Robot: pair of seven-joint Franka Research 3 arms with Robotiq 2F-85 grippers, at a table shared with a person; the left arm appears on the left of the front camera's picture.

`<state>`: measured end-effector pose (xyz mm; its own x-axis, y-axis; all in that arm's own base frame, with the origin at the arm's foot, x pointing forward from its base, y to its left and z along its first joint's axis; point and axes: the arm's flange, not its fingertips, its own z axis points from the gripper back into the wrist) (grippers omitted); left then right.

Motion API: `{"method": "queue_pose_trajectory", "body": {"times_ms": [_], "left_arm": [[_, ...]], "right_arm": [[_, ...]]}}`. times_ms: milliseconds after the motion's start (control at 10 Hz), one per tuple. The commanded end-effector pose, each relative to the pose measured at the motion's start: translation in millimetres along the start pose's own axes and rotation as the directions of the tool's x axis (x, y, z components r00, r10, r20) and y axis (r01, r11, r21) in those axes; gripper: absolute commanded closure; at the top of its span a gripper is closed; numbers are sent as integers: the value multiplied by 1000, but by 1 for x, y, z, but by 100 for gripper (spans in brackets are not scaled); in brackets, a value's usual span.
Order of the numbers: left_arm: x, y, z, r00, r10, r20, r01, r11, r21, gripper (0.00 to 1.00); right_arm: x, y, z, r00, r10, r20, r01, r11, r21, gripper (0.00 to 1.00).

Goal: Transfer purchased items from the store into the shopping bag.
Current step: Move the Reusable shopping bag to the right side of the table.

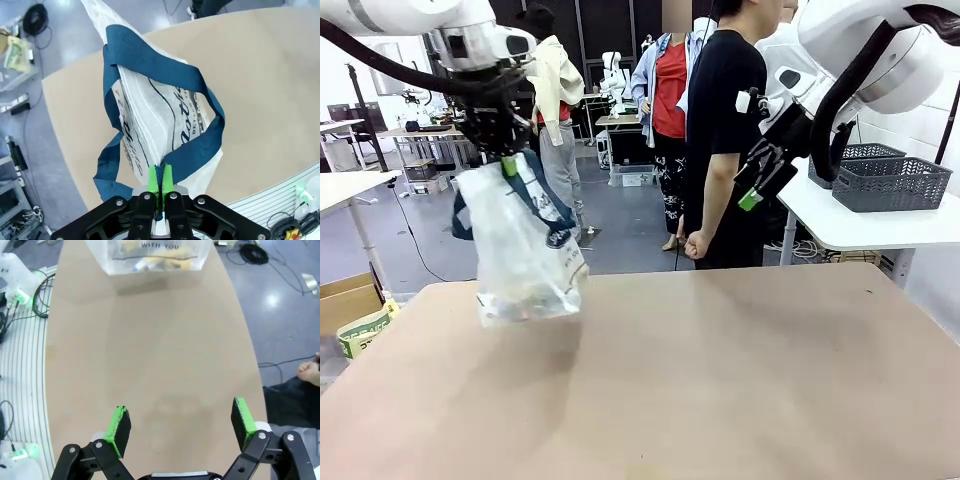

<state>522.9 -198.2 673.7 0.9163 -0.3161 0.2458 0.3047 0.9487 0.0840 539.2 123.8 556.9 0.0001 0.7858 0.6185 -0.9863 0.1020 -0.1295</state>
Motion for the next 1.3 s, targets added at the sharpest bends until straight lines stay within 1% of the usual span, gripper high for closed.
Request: {"method": "queue_pose_trajectory", "body": {"times_ms": [0, 100, 400, 600, 800, 1000, 1100, 1200], "left_arm": [[-16, 31, 5, 996, -33, 79, 27, 997, 71, 100], [-23, 45, 6, 988, -89, 126, 79, 994, 81, 100], [-44, 89, -4, 988, -61, 141, 41, 989, 141, 100], [-60, 109, -12, 989, -31, 143, 11, 991, 136, 100], [-77, 120, -20, 991, -34, 127, 17, 991, 134, 100], [-100, 132, -23, 989, -38, 143, 15, 986, 164, 100], [-107, 138, -28, 990, -17, 138, -6, 987, 164, 100], [-112, 143, -34, 992, -26, 127, 4, 986, 166, 100]], "right_arm": [[2, 0, 2, 1000, -7, -15, 7, 1000, 9, 0], [2, 0, 2, 1000, -7, -15, 7, 1000, 9, 0], [2, 0, 2, 1000, -7, -15, 7, 1000, 9, 0], [2, 0, 2, 1000, -7, -15, 7, 1000, 9, 0], [2, 0, 2, 1000, -7, -15, 7, 1000, 9, 0], [2, 0, 2, 1000, -7, -15, 7, 1000, 9, 0], [2, 0, 2, 1000, -7, -15, 7, 1000, 9, 0], [2, 0, 2, 1000, -7, -15, 7, 1000, 9, 0]]}}
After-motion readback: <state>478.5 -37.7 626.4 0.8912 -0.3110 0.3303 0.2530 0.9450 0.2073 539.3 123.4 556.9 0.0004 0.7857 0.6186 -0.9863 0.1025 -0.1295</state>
